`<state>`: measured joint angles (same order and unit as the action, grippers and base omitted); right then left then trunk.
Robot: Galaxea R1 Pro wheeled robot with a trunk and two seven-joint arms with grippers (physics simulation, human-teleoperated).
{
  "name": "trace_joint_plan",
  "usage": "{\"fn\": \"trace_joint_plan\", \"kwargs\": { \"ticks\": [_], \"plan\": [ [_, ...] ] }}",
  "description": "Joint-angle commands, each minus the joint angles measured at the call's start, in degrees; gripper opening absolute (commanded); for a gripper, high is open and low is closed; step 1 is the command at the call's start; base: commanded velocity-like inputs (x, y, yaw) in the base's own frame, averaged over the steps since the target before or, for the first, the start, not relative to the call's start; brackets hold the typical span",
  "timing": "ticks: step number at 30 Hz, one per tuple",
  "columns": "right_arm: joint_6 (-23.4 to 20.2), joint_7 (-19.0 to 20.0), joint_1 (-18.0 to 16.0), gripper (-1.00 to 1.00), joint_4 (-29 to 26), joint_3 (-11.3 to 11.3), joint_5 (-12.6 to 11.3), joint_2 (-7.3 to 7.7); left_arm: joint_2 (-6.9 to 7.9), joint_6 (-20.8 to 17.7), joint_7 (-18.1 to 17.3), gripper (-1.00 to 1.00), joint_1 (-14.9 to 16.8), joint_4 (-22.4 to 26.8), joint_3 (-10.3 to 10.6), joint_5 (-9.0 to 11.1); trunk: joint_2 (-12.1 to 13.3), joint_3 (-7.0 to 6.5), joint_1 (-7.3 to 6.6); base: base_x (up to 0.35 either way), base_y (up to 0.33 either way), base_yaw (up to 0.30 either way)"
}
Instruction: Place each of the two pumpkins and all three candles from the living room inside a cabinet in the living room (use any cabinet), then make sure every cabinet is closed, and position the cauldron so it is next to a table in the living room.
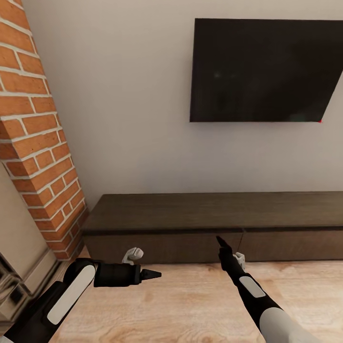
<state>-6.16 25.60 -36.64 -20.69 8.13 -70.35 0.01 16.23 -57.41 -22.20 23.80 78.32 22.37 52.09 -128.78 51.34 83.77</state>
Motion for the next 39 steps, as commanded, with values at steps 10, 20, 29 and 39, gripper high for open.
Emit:
{"fn": "trace_joint_plan", "kwargs": {
  "ticks": [10,20,29,39],
  "plan": [
    [-0.6,0.1,0.0,1.00,0.0,0.2,-0.7,-0.01,0.09,-0.1,-0.4,1.00,0.0,0.6,0.0,-0.3,0.0,0.05,-0.01,0.115,0.000,0.000],
    [-0.5,-0.1,0.0,1.00,0.0,0.2,-0.7,-0.01,0.06,-0.1,-0.4,1.00,0.0,1.2,0.0,-0.2,0.0,0.05,-0.01,0.126,0.000,0.000],
    [-0.5,-0.2,0.0,1.00,0.0,0.2,-0.7,-0.01,0.11,-0.1,-0.4,1.00,0.0,1.3,0.0,-0.2,0.0,0.05,-0.01,0.050,0.000,0.000],
    [-0.5,-0.3,0.0,1.00,0.0,0.2,-0.7,-0.02,0.11,-0.1,-0.4,1.00,0.0,1.3,0.0,-0.2,0.0,0.05,-0.01,0.075,0.000,0.000]
  ]
}}
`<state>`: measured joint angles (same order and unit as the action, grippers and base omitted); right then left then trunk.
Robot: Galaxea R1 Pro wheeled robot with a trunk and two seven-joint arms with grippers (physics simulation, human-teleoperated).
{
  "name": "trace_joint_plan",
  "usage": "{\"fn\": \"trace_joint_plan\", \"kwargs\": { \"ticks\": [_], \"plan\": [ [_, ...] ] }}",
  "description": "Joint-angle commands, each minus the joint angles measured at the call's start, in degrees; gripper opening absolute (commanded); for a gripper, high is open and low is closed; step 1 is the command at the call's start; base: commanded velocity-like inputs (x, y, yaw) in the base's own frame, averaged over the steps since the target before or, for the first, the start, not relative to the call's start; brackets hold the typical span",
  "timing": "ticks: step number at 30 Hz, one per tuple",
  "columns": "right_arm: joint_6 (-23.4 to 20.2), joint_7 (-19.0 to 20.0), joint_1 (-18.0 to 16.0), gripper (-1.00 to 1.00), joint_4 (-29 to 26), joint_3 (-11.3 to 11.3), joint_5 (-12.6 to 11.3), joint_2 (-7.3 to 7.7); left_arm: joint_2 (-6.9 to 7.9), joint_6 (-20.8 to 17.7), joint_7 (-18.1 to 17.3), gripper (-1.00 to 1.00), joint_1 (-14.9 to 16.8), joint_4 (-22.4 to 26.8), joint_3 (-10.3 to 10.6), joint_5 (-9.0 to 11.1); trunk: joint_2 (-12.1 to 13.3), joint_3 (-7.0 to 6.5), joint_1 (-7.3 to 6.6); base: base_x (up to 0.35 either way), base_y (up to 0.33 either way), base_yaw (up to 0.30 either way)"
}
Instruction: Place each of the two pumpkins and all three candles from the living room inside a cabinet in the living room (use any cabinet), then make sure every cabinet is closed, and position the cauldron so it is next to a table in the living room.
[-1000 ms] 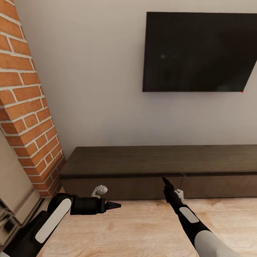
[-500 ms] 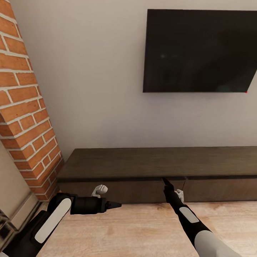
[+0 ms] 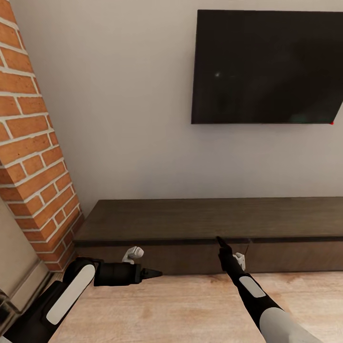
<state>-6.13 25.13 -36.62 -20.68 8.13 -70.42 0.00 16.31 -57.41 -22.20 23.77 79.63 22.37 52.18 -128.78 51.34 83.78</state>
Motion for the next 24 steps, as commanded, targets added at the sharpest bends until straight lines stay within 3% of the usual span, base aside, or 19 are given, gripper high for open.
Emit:
{"fn": "trace_joint_plan", "kwargs": {
  "ticks": [1,24],
  "plan": [
    [-0.6,0.2,0.0,1.00,0.0,0.2,-0.6,0.00,0.04,-0.1,-0.4,1.00,0.0,0.0,0.0,-0.3,0.0,0.05,-0.01,0.006,0.000,0.000],
    [-0.5,0.2,-0.1,1.00,0.0,0.2,-0.7,-0.05,0.04,-0.1,-0.4,1.00,0.0,0.1,-0.3,-0.2,0.0,0.05,-0.01,0.047,0.000,0.000]
  ]
}}
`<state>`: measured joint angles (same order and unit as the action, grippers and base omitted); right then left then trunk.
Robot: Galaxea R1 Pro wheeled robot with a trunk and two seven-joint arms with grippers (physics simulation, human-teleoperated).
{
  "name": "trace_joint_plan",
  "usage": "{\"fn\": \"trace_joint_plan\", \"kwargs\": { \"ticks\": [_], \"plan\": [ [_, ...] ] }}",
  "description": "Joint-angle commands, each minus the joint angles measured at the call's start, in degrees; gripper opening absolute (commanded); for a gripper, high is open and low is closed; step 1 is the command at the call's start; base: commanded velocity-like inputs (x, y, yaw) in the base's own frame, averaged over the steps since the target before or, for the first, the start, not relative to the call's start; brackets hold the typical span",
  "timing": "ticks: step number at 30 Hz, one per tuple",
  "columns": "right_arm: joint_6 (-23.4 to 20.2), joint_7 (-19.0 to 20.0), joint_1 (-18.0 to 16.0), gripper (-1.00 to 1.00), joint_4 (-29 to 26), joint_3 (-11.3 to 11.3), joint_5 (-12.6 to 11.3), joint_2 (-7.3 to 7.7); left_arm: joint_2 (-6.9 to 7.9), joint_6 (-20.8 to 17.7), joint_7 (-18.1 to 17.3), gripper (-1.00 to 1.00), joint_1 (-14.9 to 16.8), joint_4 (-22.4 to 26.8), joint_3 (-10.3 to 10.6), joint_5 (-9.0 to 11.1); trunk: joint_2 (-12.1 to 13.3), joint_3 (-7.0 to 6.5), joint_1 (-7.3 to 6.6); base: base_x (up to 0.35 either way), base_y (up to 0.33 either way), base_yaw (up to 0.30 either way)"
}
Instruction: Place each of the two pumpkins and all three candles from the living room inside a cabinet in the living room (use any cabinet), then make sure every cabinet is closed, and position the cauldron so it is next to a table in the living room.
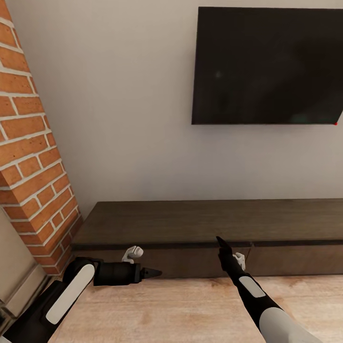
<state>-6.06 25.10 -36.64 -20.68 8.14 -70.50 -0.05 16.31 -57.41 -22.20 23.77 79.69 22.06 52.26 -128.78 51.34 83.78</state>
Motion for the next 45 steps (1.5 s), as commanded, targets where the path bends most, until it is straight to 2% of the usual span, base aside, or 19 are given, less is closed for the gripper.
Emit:
{"fn": "trace_joint_plan", "kwargs": {
  "ticks": [1,4,5,7,11,27,32,41,45],
  "plan": [
    [-0.5,0.2,0.0,1.00,0.0,0.2,-0.6,0.00,0.03,-0.1,-0.4,1.00,0.0,0.0,0.0,-0.3,0.0,0.05,-0.01,0.000,0.000,0.000],
    [-0.5,0.2,0.0,1.00,0.0,0.2,-0.6,0.00,0.05,-0.1,-0.4,1.00,0.0,0.0,-0.1,0.2,0.0,0.05,-0.01,0.000,0.000,0.000],
    [-0.5,0.2,0.0,1.00,0.0,0.2,-0.6,0.02,0.08,-0.1,-0.4,1.00,0.0,0.0,-0.1,1.0,0.0,0.05,-0.01,0.000,0.000,0.000],
    [-0.5,0.2,0.0,1.00,0.0,0.2,-0.6,0.01,0.13,-0.1,-0.4,1.00,0.0,0.0,-0.1,2.4,-0.8,0.41,0.43,0.000,0.000,0.000],
    [-0.3,0.2,0.0,1.00,0.0,0.2,-0.6,-0.02,0.72,-0.1,-0.4,1.00,0.1,0.0,0.2,3.3,-2.4,1.13,1.31,0.000,0.000,0.000],
    [1.5,2.0,0.0,1.00,0.0,0.2,-0.8,-0.04,1.18,-0.1,-0.4,1.00,0.0,0.0,0.4,3.5,-8.8,4.00,4.82,0.000,0.000,0.000],
    [0.7,5.3,0.0,1.00,0.0,0.1,-0.7,0.09,1.18,-0.1,-0.4,1.00,0.0,0.1,0.5,3.5,-10.9,4.90,5.92,0.000,0.000,0.000],
    [0.9,6.4,0.0,1.00,0.0,0.1,-0.8,0.05,1.18,-0.1,-0.4,1.00,0.0,0.9,0.6,3.5,-14.5,6.52,7.90,0.000,0.000,0.000],
    [1.1,6.7,0.0,1.00,0.0,0.1,-0.7,-0.01,1.18,-0.1,-0.4,1.00,0.0,1.1,0.6,3.7,-14.5,7.40,8.00,0.000,0.000,0.000]
  ]
}}
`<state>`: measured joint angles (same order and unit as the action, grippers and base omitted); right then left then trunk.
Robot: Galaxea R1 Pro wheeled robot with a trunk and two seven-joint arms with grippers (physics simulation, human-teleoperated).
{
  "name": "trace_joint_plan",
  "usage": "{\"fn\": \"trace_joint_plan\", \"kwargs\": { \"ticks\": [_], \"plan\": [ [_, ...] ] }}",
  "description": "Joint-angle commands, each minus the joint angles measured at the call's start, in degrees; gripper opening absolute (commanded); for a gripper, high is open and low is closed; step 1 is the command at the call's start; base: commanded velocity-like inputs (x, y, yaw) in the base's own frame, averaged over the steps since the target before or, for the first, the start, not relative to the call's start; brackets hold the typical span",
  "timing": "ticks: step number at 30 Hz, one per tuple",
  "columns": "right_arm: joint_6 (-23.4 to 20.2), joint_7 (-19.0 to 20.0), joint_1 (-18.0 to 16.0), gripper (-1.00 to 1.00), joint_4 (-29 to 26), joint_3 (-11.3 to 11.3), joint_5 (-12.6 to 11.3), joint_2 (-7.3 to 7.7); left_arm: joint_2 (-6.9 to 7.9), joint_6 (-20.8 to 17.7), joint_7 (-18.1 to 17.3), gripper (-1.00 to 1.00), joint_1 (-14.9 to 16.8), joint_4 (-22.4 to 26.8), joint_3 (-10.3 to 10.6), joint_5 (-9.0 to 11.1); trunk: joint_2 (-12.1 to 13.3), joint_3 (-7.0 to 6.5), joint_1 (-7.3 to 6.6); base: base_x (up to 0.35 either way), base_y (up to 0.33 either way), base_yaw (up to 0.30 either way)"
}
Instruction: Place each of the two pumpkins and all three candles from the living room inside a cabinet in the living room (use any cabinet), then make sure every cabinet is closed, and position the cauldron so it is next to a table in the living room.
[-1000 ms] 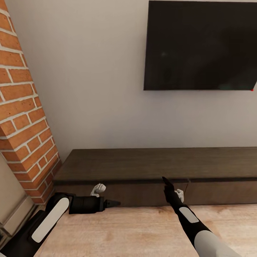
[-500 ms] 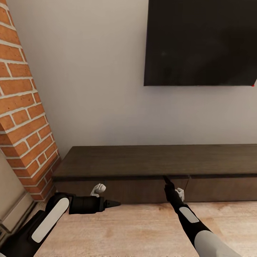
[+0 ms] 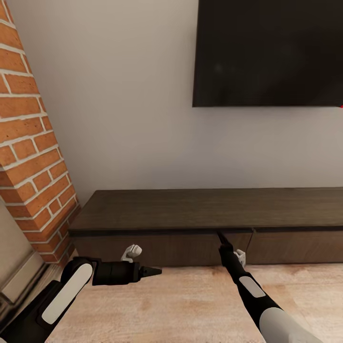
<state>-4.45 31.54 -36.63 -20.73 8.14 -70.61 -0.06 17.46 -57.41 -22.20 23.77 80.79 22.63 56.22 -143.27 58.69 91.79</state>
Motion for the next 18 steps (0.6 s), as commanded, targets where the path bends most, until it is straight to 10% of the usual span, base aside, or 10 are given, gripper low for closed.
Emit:
{"fn": "trace_joint_plan", "kwargs": {
  "ticks": [1,18],
  "plan": [
    [-0.4,0.3,0.0,1.00,0.0,0.1,-0.6,-0.02,0.03,-0.1,-0.4,1.00,0.0,0.0,0.0,-0.3,0.0,0.28,0.01,0.000,0.000,0.000],
    [0.7,0.3,0.0,1.00,0.0,0.1,-0.6,0.05,0.03,-0.1,-0.4,1.00,0.0,-0.2,0.0,-0.1,-0.1,2.05,0.22,0.000,0.000,0.000]
  ]
}}
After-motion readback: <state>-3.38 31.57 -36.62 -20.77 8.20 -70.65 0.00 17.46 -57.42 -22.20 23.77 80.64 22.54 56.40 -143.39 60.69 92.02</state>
